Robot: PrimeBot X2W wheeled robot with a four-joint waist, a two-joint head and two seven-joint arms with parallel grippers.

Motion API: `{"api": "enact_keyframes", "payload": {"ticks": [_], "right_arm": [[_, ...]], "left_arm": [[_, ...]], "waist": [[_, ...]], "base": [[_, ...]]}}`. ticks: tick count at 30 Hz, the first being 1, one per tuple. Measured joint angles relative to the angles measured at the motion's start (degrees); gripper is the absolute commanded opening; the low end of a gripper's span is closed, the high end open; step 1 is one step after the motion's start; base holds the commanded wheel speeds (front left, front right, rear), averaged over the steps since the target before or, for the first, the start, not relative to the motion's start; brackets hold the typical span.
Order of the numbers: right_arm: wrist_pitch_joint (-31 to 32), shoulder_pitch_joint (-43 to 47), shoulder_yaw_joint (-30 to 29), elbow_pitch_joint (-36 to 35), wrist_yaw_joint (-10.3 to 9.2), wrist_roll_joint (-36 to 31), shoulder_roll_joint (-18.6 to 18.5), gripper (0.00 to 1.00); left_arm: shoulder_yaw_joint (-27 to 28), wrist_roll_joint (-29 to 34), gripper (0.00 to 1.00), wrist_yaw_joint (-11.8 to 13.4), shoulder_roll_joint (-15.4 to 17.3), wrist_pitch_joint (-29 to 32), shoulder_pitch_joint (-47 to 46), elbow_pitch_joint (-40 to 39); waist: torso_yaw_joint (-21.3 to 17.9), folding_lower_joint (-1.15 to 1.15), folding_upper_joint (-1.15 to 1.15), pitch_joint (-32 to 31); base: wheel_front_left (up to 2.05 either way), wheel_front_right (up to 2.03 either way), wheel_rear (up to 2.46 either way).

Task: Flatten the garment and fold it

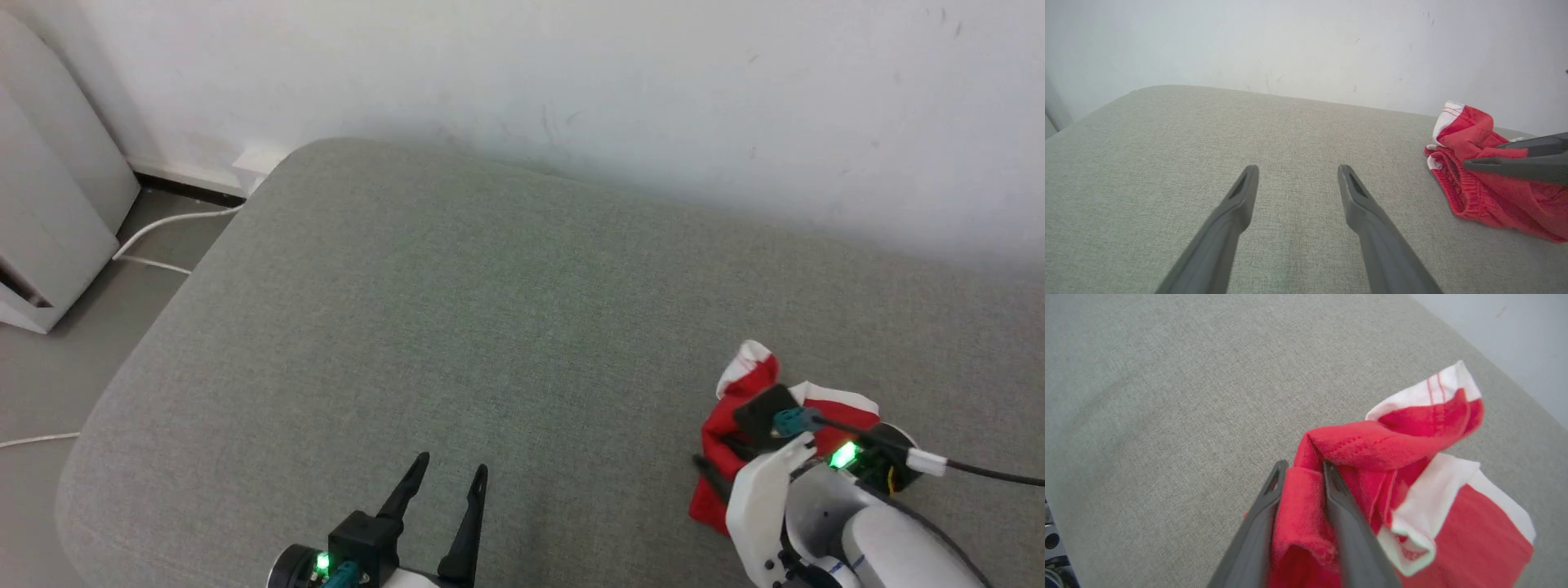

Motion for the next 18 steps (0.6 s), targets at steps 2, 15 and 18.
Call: {"api": "enact_keyframes", "payload": {"ticks": [2,15,18], "right_arm": [[-1.25,-1.33,3.18,1.42,0.00,-0.29,-0.86,1.00],[-8.03,-7.80,15.01,7.26,0.01,4.68,-2.27,1.00],[-10.76,-9.83,13.37,6.83,0.01,5.00,-2.52,1.00]], "left_arm": [[-0.15,-0.03,1.00,0.00,0.01,0.01,-0.06,0.01],[0.02,-0.19,1.00,0.14,0.00,0.01,-0.10,0.47],[0.57,-0.19,1.00,0.14,0.02,0.00,-0.08,0.33]], "waist": [[0.20,0.00,0.00,0.29],[-1.15,0.00,0.00,-0.72],[-2.38,0.00,0.00,-1.51]], "base": [[0.00,0.00,0.00],[0.00,0.00,0.00],[0.00,0.00,0.00]]}}
